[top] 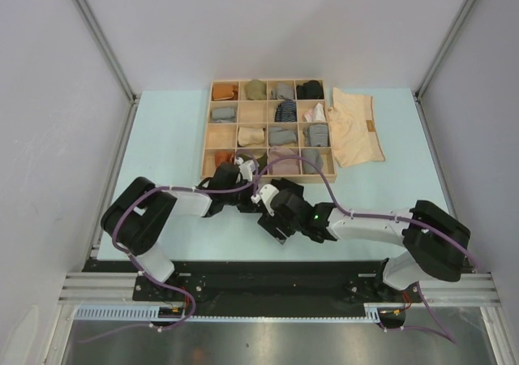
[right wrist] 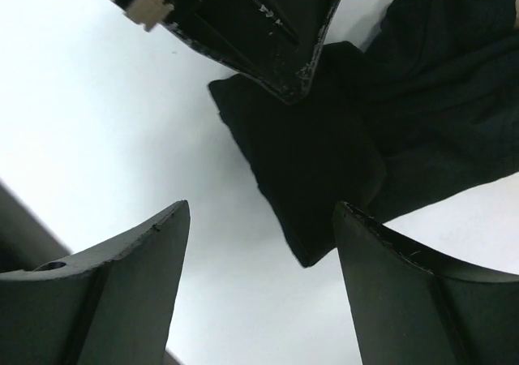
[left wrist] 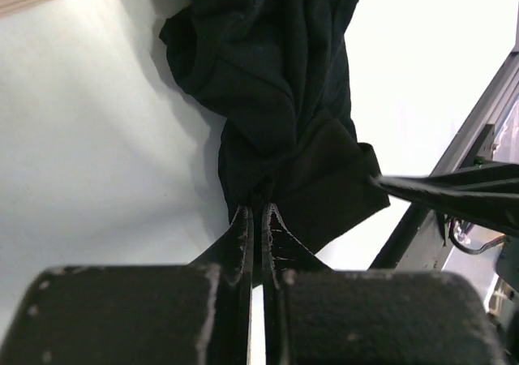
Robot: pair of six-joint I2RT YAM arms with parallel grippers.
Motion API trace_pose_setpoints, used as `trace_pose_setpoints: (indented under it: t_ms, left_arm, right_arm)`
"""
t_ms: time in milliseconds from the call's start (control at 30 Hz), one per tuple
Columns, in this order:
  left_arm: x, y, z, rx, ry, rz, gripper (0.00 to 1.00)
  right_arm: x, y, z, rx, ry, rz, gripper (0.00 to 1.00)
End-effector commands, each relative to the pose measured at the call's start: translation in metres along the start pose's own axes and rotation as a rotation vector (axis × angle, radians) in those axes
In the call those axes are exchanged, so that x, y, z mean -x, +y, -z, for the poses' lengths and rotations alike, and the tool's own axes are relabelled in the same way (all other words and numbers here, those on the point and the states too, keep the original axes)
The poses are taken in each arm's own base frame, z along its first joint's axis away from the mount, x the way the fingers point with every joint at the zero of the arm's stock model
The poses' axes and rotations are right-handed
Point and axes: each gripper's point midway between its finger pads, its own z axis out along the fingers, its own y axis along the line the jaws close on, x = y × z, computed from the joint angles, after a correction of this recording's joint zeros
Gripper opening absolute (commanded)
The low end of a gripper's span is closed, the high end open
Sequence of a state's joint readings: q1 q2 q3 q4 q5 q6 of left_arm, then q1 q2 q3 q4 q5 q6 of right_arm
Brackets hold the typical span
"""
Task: Roll the underwear
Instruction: Roll the underwear to the center of the board.
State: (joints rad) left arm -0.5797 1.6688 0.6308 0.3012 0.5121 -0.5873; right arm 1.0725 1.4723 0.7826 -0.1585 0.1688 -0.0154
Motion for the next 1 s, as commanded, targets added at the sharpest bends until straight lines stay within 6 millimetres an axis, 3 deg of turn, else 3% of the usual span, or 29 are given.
trace_pose_setpoints:
  t_ms: [0,200,333,400,433,533,600,633,667,733,767,800,867,967]
  left_arm:
    - [-0.007,0.014,0.002,0.047,0.054,-0.022,0.00]
    - [-0.005,0.014,0.005,0.048,0.061,-0.036,0.00]
    - [-0.005,0.012,0.005,0.036,0.067,-0.042,0.00]
    - [-0.005,0.011,0.005,0.029,0.069,-0.041,0.00]
    - [-0.005,0.010,0.005,0.026,0.071,-0.042,0.00]
    - [-0.005,0.007,0.006,0.010,0.070,-0.047,0.00]
    - [-0.003,0.002,0.008,-0.008,0.058,-0.054,0.00]
    - [-0.002,0.001,0.009,-0.010,0.053,-0.053,0.00]
    - [0.001,-0.003,0.012,-0.017,0.039,-0.061,0.03]
    - [0.003,-0.003,0.017,0.002,0.027,-0.062,0.18]
    - [0.007,-0.008,0.023,-0.001,0.007,-0.082,0.43]
    - [0.008,-0.008,0.028,0.006,0.000,-0.095,0.55]
    - [0.007,0.004,0.038,0.086,-0.010,-0.097,0.68]
    - [0.013,0.017,0.061,0.211,-0.080,-0.088,0.75]
  right_arm:
    - [0.008,-0.012,-0.010,-0.099,-0.033,0.097,0.76]
    - [-0.011,-0.017,-0.024,-0.142,0.035,0.151,0.74]
    - [-0.020,-0.020,-0.030,-0.182,0.069,0.160,0.67]
    - [-0.019,-0.023,-0.032,-0.200,0.065,0.153,0.58]
    - [-0.018,-0.024,-0.035,-0.208,0.070,0.148,0.48]
    - [-0.023,-0.023,-0.040,-0.207,0.096,0.148,0.31]
    - [-0.024,-0.019,-0.043,-0.176,0.114,0.150,0.24]
    - [-0.025,-0.016,-0.043,-0.159,0.119,0.151,0.12]
    - [-0.028,-0.013,-0.043,-0.137,0.134,0.154,0.04]
    - [-0.031,0.001,-0.042,-0.055,0.146,0.151,0.00]
    - [-0.026,0.008,-0.038,-0.016,0.129,0.147,0.00]
    - [-0.023,0.022,-0.036,0.058,0.126,0.127,0.00]
    - [-0.021,0.029,-0.027,0.113,0.141,0.097,0.00]
    - [-0.022,0.044,-0.016,0.218,0.170,0.023,0.00]
